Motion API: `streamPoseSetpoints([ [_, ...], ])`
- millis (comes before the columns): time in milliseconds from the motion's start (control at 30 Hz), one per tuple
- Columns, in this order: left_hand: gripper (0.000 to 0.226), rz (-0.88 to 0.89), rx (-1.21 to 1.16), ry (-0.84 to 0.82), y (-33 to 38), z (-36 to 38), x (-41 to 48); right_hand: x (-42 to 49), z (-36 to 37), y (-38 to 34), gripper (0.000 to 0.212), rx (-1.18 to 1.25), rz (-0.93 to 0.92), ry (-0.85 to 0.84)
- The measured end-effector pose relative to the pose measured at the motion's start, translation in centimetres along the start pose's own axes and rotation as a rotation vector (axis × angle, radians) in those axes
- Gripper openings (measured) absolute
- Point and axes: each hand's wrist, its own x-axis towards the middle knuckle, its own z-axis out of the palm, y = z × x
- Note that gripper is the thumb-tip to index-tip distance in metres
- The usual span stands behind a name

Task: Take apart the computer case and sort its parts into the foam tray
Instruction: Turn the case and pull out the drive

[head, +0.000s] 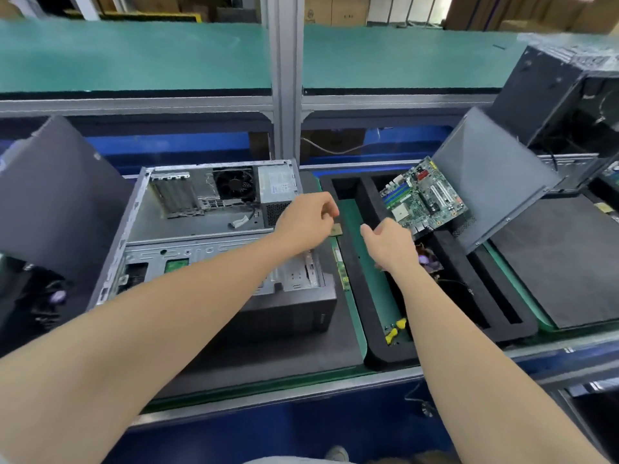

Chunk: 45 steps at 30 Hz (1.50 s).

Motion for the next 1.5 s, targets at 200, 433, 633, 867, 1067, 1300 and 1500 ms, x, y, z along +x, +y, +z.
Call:
streamPoseSetpoints([
  [200, 0.027, -0.092, 0.100, 0.200, -5.3, -6.0, -2.3, -1.6, 3.1, -8.0, 0.014, 0.107, -0.416, 0.109],
  [433, 0.018, -0.261, 0.344, 0.278, -13.4, -10.5, -6.7, -2.6, 6.9, -13.8, 0.031, -0.135, -0.823, -0.221],
  [633, 0.043, -0.330, 0.526, 0.172, -17.6, -9.8, -9.4, -2.5, 8.4, -14.7, 0.091, -0.427, -0.737, -0.401],
  [867, 0.032, -0.291, 0.601, 0.204, -18.6, -9.1, -9.0, -1.7, 9.6, -14.7, 0.063, -0.416, -0.764, -0.377],
  [1067, 0.032, -0.262, 0.612, 0.187, -19.1, -9.3, -8.6, -2.1, 10.0, -15.1, 0.046, -0.374, -0.720, -0.357],
  [1300, 0.034, -0.186, 0.615, 0.096, -21.2, -11.7, -7.6, -4.3, 11.4, -16.4, 0.066, -0.358, -0.626, -0.295],
  [1500, 0.032, -0.027, 0.628, -0.030, -24.4, -15.6, -6.8, -8.6, 14.8, -19.1, 0.076, -0.324, -0.442, -0.202],
])
